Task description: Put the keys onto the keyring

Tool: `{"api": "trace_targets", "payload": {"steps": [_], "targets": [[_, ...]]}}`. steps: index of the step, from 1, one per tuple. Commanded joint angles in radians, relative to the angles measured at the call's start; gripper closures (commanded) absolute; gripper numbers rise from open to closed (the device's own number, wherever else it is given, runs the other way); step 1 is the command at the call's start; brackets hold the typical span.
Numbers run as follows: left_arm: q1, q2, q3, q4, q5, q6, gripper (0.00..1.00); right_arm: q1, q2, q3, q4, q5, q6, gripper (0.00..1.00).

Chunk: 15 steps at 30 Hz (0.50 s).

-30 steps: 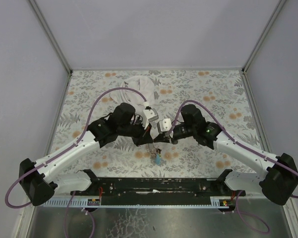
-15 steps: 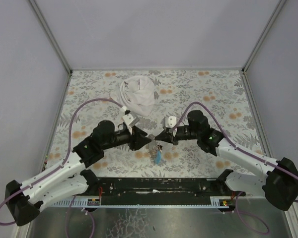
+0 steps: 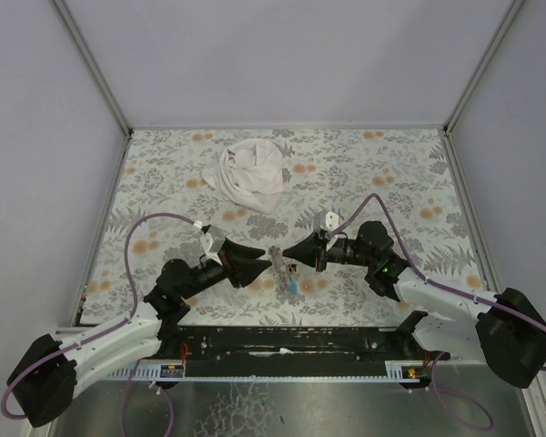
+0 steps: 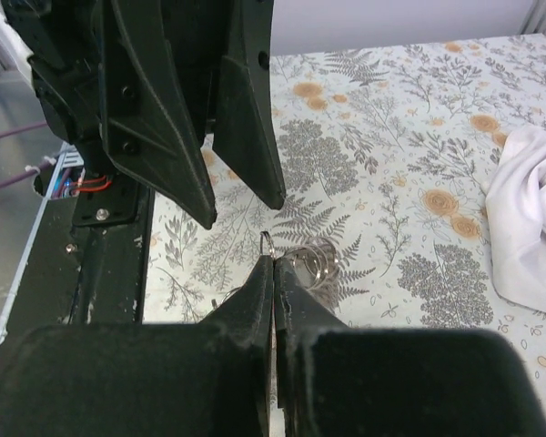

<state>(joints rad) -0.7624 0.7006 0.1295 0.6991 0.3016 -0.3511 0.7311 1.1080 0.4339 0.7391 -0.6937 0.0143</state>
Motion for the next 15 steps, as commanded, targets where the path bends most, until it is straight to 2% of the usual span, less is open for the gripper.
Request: {"api": "trace_targets", "payload": {"steps": [1,11,15], "targets": [[0.013,0.048,-0.025,0.297,0.084,-0.016,0.58,-0.005,-0.001,-0.005,0.216,0.03,0.081,1.0],[0.016,0.191,-0.011,0.413,0.163,0.028,0.57,-0.005,0.013,-0.016,0.246,-0.01,0.088,1.0],[0.036,0.198,-0.019,0.434,0.176,0.036,0.57,-0.005,0.01,-0.025,0.258,-0.025,0.083,1.0]]}}
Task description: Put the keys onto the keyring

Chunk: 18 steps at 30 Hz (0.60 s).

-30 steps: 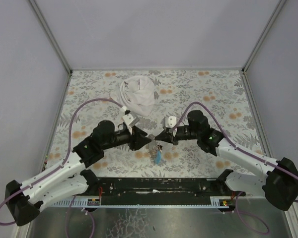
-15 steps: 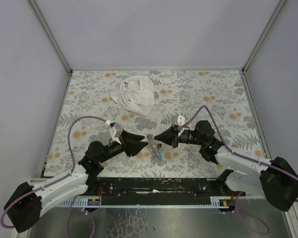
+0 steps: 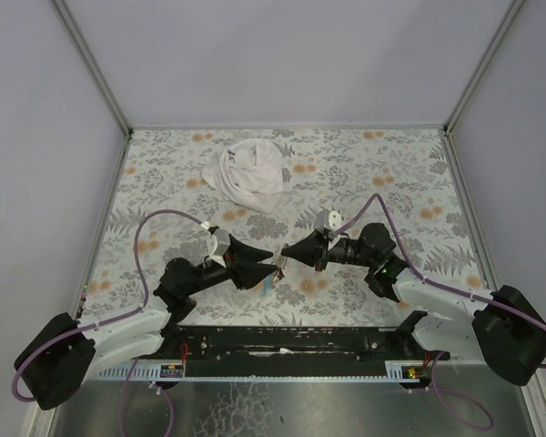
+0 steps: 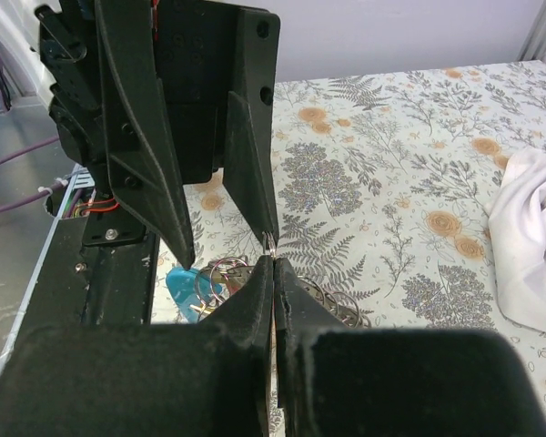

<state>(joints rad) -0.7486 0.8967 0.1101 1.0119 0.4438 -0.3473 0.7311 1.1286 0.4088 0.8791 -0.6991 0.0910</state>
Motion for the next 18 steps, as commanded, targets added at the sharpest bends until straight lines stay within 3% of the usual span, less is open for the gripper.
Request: {"api": "trace_targets", "payload": {"steps": [1,7,11,18], "targets": [[0.031,0.003,0.0,0.125,0.046,0.032,0.57,-0.005,-0.01,-0.002,0.121,-0.024,0.003,1.0],[0.083,0.044,-0.009,0.197,0.132,0.013,0.58,-0.005,0.014,-0.014,0.168,-0.06,-0.003,1.0],[0.109,0.094,-0.011,0.255,0.191,-0.002,0.67,-0.006,0.028,-0.028,0.201,-0.071,-0.004,1.0],[0.125,0.156,0.001,0.29,0.253,-0.003,0.66,-0.007,0.029,-0.029,0.207,-0.091,-0.02,1.0]]}}
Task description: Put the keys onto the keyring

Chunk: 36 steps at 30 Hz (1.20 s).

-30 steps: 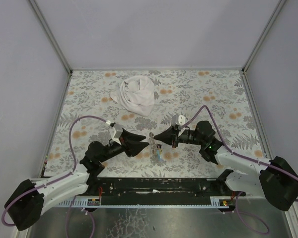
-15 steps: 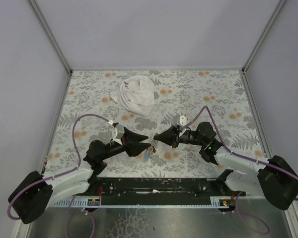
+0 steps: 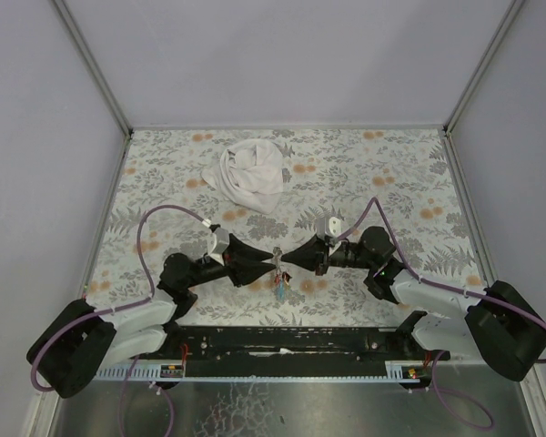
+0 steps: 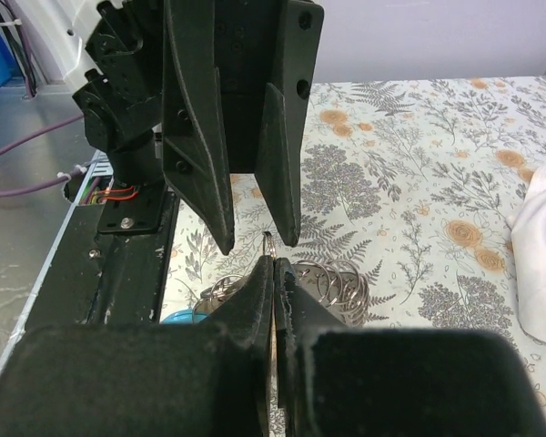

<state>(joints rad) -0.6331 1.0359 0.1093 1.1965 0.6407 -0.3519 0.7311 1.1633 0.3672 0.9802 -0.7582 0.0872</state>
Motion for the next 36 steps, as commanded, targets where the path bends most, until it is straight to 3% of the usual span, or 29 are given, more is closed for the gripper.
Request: {"api": "trace_targets", "payload": {"steps": [1,17,22,26,30,33,36], "targets": [[0.011,0.02,0.003,0.105,0.06,0.003,0.66,-0.005,-0.005,0.014,0.104,-0.036,-0.019,1.0],[0.012,0.101,0.036,0.176,0.091,-0.032,0.75,-0.006,0.001,0.015,0.108,-0.05,-0.016,1.0],[0.011,0.121,0.043,0.199,0.096,-0.046,0.84,-0.005,-0.002,0.013,0.104,-0.053,-0.018,1.0],[0.012,0.125,0.052,0.179,0.11,-0.043,1.0,-0.005,-0.002,0.015,0.094,-0.059,-0.017,1.0],[0.012,0.073,0.084,0.015,0.083,-0.007,1.0,-0.006,-0.026,0.028,0.004,-0.062,-0.048,1.0],[0.009,-0.02,0.128,-0.211,0.029,0.042,1.0,-0.004,-0.079,0.063,-0.186,-0.039,-0.138,1.0],[-0.032,-0.119,0.182,-0.453,-0.092,0.084,1.0,-0.006,-0.138,0.115,-0.4,-0.001,-0.23,0.79]]}}
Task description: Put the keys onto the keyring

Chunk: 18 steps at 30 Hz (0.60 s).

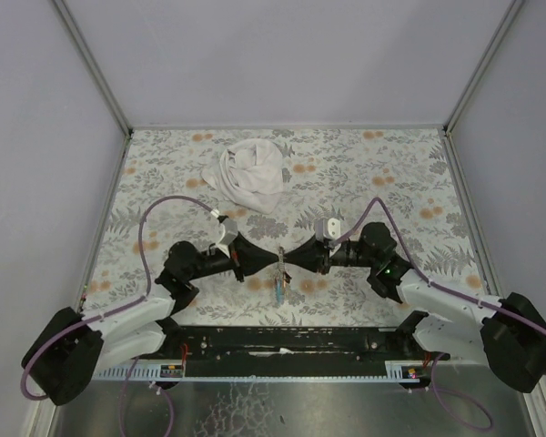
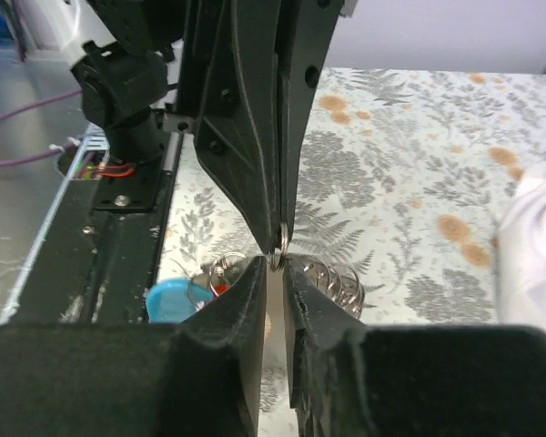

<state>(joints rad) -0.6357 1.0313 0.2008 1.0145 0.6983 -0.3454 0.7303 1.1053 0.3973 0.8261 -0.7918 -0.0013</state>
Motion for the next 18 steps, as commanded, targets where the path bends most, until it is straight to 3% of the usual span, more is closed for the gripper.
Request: {"api": "trace_targets", "payload": {"steps": [1,6,14,18], "targets": [[-0.043,-0.136,0.115,-0.353,-0.186,0.085,1.0,-0.005,-0.097,0.103,-0.323,0.042,-0.172,0.75],[-0.102,-0.19,0.267,-0.749,-0.322,0.11,1.0,-0.004,-0.143,0.15,-0.537,0.082,-0.258,0.66],[-0.149,-0.041,0.597,-1.303,-0.381,0.227,1.0,-0.004,-0.131,0.197,-0.606,0.104,-0.325,0.65],[-0.157,0.036,0.761,-1.505,-0.389,0.331,1.0,-0.004,-0.126,0.201,-0.593,0.101,-0.333,0.65]]}}
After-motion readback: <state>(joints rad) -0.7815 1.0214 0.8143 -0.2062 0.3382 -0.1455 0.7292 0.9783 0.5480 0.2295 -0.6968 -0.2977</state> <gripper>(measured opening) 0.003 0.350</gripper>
